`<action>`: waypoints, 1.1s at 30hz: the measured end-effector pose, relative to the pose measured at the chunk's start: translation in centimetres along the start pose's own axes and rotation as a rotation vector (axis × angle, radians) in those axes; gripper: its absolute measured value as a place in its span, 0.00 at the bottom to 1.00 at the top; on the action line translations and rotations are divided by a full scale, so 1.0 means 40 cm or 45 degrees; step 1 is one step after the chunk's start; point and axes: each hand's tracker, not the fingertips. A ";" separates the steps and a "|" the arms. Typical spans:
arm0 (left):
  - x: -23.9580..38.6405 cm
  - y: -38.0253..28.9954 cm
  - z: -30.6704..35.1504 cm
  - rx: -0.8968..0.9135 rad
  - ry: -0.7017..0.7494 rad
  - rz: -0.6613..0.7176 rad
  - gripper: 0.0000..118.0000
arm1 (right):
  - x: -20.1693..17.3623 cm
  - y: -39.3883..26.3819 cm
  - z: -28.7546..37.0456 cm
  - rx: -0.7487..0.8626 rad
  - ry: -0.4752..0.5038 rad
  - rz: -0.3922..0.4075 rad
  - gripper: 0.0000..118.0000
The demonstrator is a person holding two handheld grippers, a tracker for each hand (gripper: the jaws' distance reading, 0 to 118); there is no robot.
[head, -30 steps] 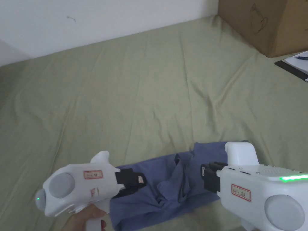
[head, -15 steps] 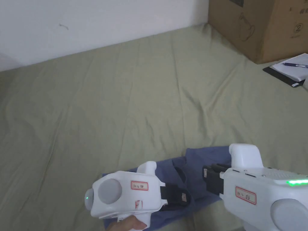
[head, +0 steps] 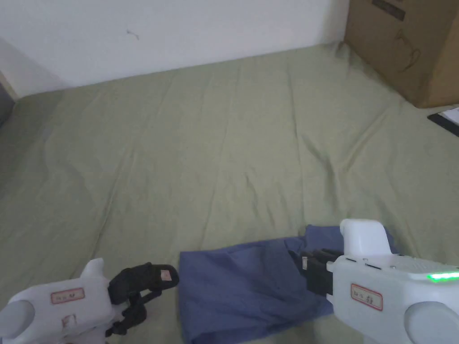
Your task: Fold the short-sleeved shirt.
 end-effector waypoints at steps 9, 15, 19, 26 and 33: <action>-0.010 0.016 -0.152 -0.181 -0.202 0.017 0.99 | -0.082 0.005 -0.006 -0.017 -0.051 0.133 0.00; -0.004 0.040 -0.191 -0.283 -0.331 0.076 0.23 | -0.102 0.004 -0.002 0.041 -0.087 0.141 0.00; -0.039 0.036 -0.230 -0.294 -0.176 0.108 0.04 | -0.128 0.009 0.015 0.145 -0.080 0.145 0.00; -0.052 0.026 -0.137 -0.262 -0.243 0.121 0.04 | -0.142 0.028 0.033 0.170 -0.097 0.170 0.00; -0.146 0.100 0.062 -0.141 -0.089 0.064 0.04 | -0.120 0.034 0.060 0.205 -0.080 0.067 0.00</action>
